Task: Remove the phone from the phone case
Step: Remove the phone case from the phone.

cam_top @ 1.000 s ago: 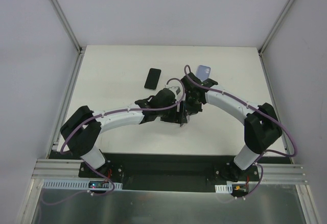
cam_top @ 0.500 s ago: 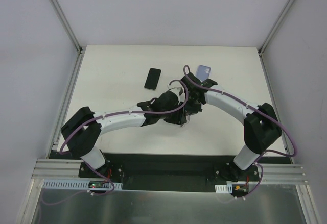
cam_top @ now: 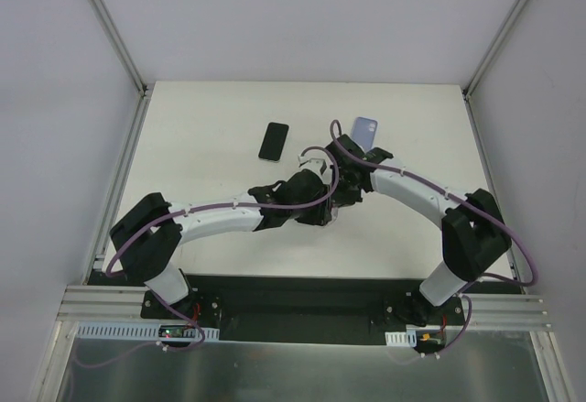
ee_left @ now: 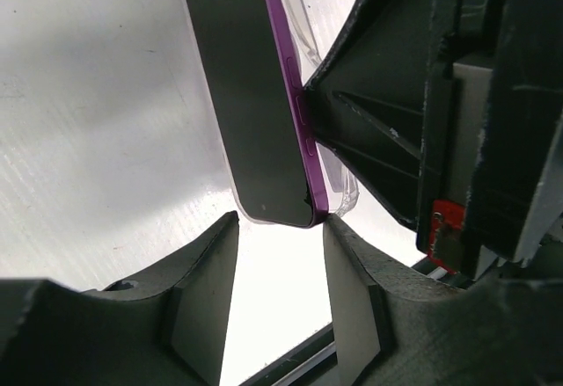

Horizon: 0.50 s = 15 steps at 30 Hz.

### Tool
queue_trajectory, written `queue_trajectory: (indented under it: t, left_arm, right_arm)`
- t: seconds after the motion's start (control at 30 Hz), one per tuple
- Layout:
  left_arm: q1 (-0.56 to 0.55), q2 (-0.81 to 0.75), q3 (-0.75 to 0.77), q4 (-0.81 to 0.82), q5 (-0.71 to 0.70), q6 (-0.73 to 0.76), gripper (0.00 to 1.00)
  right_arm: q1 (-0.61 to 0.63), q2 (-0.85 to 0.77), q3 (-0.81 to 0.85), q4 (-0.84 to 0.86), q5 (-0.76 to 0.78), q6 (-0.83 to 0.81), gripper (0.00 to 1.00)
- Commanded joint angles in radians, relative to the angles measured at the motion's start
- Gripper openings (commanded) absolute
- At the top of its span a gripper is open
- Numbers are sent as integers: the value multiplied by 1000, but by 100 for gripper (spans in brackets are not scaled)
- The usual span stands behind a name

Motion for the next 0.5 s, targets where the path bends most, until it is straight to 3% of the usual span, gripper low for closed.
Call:
queue_trajectory:
  t: [0.0,0.47]
  left_arm:
    - [-4,15,12,-64,-222,-16,41]
    - [-49,124,119,-182,-436,-61,33]
  right_arm:
    - [23,-90,-14,-99,-76,-51,1]
    - [33,-164,-81,-99,-146,-117,1]
